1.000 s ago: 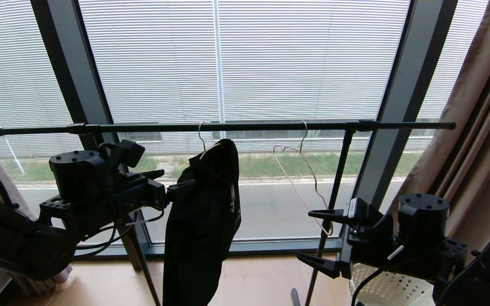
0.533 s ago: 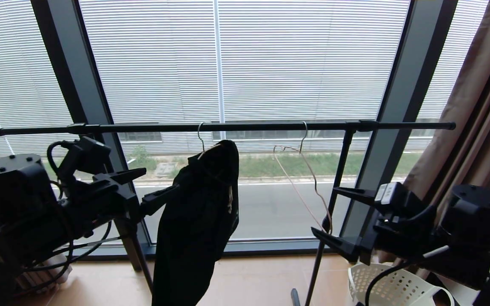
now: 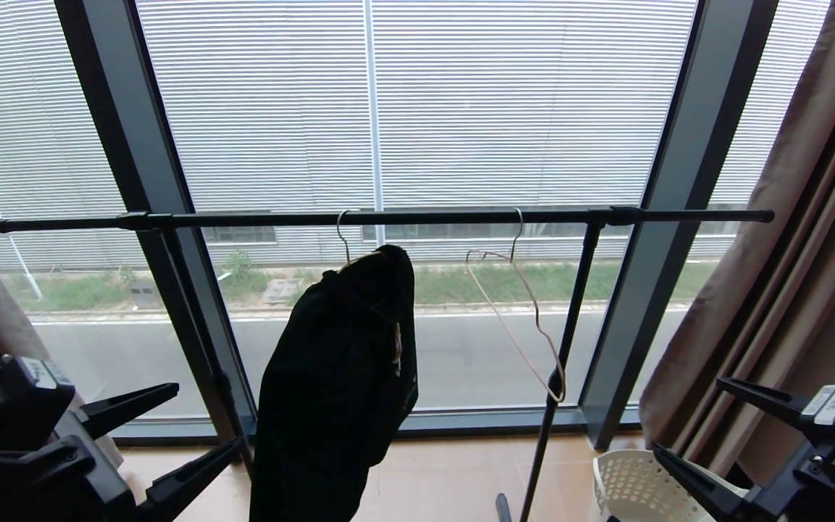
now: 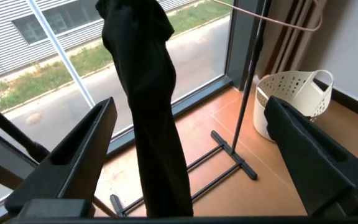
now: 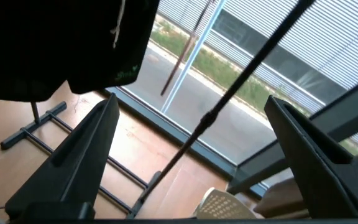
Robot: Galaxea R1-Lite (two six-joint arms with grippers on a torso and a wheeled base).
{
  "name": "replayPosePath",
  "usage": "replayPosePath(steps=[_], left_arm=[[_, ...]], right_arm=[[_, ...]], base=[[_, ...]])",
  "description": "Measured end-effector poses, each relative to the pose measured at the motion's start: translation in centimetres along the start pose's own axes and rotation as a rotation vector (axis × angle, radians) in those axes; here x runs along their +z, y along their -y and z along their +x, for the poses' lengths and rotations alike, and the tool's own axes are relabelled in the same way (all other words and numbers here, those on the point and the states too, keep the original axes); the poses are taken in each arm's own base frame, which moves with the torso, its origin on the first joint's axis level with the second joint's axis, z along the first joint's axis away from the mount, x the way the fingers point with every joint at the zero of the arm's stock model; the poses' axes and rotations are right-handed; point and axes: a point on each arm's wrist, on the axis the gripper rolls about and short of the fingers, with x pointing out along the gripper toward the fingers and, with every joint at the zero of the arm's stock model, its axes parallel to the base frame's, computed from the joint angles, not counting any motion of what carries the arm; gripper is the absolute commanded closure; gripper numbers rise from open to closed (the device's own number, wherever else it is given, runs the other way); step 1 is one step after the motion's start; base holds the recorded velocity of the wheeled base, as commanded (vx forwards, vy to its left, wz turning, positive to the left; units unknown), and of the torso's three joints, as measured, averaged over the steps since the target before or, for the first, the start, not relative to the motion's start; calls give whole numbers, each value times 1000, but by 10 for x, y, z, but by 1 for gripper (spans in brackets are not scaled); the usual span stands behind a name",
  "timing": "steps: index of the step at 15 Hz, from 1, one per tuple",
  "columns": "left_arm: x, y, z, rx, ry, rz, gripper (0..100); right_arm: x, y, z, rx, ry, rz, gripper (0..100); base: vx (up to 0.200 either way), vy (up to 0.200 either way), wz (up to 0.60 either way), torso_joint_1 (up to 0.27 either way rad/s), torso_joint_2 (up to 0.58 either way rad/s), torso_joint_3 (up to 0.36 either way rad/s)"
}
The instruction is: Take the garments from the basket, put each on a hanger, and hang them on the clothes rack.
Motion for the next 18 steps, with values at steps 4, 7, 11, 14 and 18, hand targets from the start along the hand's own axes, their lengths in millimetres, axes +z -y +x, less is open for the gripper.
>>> replayPosePath(steps=[4, 7, 11, 14, 18], left_arm=[[-12, 14, -28, 13, -32, 4, 0], [-21, 22, -46, 45, -77, -15, 0], [-36, 32, -64, 52, -139, -83, 0], [-40, 35, -69, 54, -152, -121, 0], [-42, 37, -75, 74, -138, -139, 0]], right_arm=[[-19, -5, -49, -62, -89, -5, 0], [-42, -12, -81, -72, -142, -11, 0], [-62, -17, -104, -82, -124, 87, 0], [-63, -18, -108, -46, -66, 135, 0], [-64, -18, -110, -120, -76, 151, 0]], base=[[0, 0, 0, 0, 0, 0], [0, 0, 0, 0, 0, 0], [0, 0, 0, 0, 0, 0], [0, 0, 0, 0, 0, 0], [0, 0, 0, 0, 0, 0]])
